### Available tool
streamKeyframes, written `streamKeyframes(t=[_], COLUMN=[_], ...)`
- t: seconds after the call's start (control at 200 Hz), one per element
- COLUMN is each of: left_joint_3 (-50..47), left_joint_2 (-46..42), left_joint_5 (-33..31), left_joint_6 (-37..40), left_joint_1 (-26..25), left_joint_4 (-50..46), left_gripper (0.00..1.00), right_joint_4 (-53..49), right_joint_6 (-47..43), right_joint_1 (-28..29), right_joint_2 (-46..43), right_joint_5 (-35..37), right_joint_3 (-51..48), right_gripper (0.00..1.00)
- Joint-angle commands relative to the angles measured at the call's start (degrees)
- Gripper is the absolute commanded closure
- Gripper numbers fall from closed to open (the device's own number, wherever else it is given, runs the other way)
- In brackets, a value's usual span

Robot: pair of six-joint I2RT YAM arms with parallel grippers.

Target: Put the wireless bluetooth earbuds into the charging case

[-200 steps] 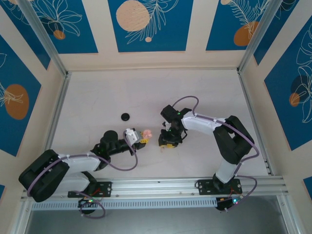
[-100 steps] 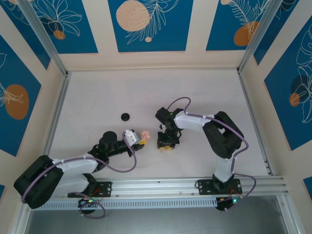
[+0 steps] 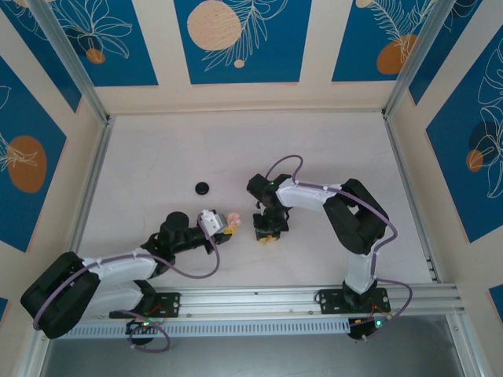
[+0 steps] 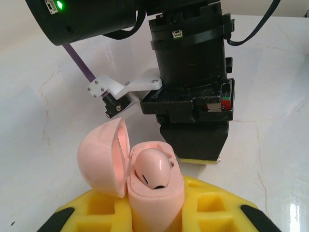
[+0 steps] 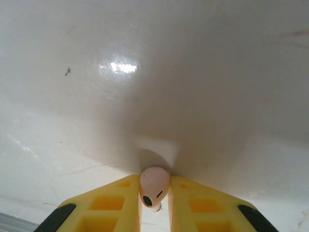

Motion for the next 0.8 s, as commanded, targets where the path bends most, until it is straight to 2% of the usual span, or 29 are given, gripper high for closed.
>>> streamKeyframes(t=[0.0, 0.28, 0.585, 0.795], left_joint_3=[0.44, 1.15, 2.38, 3.8], left_joint_2=[0.51, 6.6, 16.62, 21.73], left_joint_5=[0.0, 1.45, 3.29, 3.63], left_joint_6=[1.54, -0.18, -4.82, -7.36], left_joint_1=[-0.58, -0.63, -1.42, -2.21], left_joint_4=[-0.4, 5.53, 18.53, 25.13], left_gripper=[0.87, 0.87, 0.88, 0.88], right_joint_4=[3.19, 13.42, 30.9, 42.94], right_joint_6=[0.28, 1.3, 0.46, -1.69], right_joint_1=[0.57, -0.92, -3.0, -3.74], right_joint_2=[-1.81, -11.67, -26.31, -32.04], right_joint_5=[1.33, 1.95, 2.18, 0.08], right_joint_3=[-1.22, -8.79, -19.17, -24.05], right_gripper=[0.82, 0.84, 0.84, 0.84])
